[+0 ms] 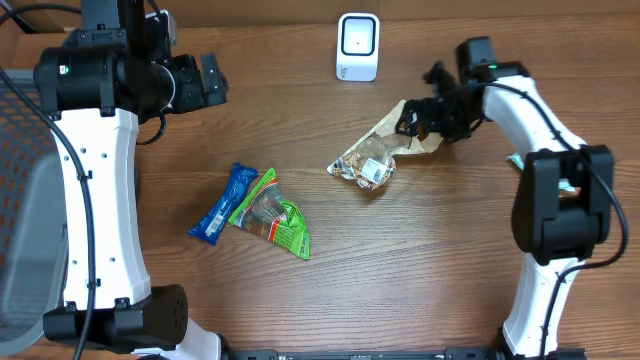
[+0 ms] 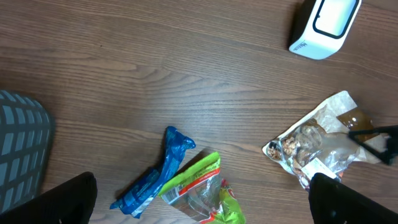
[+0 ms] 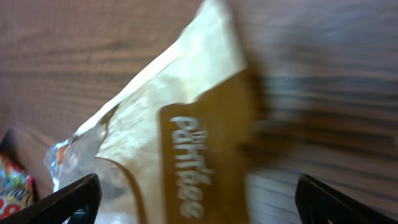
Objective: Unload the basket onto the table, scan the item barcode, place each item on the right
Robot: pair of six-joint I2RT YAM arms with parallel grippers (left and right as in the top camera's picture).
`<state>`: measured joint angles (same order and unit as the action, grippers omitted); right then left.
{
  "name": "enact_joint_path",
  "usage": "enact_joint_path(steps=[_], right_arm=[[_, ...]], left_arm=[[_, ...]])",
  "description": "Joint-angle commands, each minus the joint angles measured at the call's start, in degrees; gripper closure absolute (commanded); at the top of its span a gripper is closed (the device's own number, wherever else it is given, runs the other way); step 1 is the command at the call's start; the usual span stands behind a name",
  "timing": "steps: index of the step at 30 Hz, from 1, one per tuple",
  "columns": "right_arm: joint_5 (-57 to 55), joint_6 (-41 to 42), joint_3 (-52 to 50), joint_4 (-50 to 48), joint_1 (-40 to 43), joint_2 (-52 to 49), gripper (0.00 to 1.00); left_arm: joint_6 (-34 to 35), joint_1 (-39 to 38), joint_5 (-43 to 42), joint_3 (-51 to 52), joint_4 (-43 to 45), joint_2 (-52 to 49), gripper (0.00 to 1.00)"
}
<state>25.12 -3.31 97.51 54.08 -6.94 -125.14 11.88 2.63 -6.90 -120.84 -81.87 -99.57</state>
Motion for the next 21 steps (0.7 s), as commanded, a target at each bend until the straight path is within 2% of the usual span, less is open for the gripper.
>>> enact_joint_path(steps=[1,5,7,8,9,10,12,14,21], right_arm=[[1.9,-1.5,0.8,0.5,-3.9,-0.7,0.0],[2.0,-1.2,0.7,3.9,-7.5,-4.2,0.0],[3.0,-1.0,0.7,6.0,-8.5,-5.7,0.09],[3.7,-1.0,0.7,6.4,-8.8,-5.8,0.18],[4.5,-1.0,0.6,6.5,-9.2,-6.4,0.32],[5.4,-1.0,0.6,6.6,-9.4,-6.6,0.53],[6.1,-1.0,0.3,6.3,-9.6,-6.7,0.85],[6.2,-1.0,0.3,6.0,-9.6,-6.7,0.96],[12.5,-1.5,2.0,5.6,-7.6,-5.2,0.96]], left_arm=[[0.3,0.0,-0.2,-0.8,0.0,-0.1,0.0],[0.3,0.0,-0.2,-0.8,0.0,-0.1,0.0],[0.3,0.0,-0.2,-0.8,0.0,-0.1,0.0],[0.3,0.0,-0.2,-0.8,0.0,-0.1,0.0],[0.3,0.0,-0.2,-0.8,0.0,-0.1,0.0],[0.3,0.0,-0.2,-0.8,0.0,-0.1,0.0],[0.3,0.0,-0.2,-0.8,0.0,-0.1,0.0],[0.3,0.0,-0.2,-0.8,0.0,-0.1,0.01],[0.3,0.0,-0.2,-0.8,0.0,-0.1,0.0]])
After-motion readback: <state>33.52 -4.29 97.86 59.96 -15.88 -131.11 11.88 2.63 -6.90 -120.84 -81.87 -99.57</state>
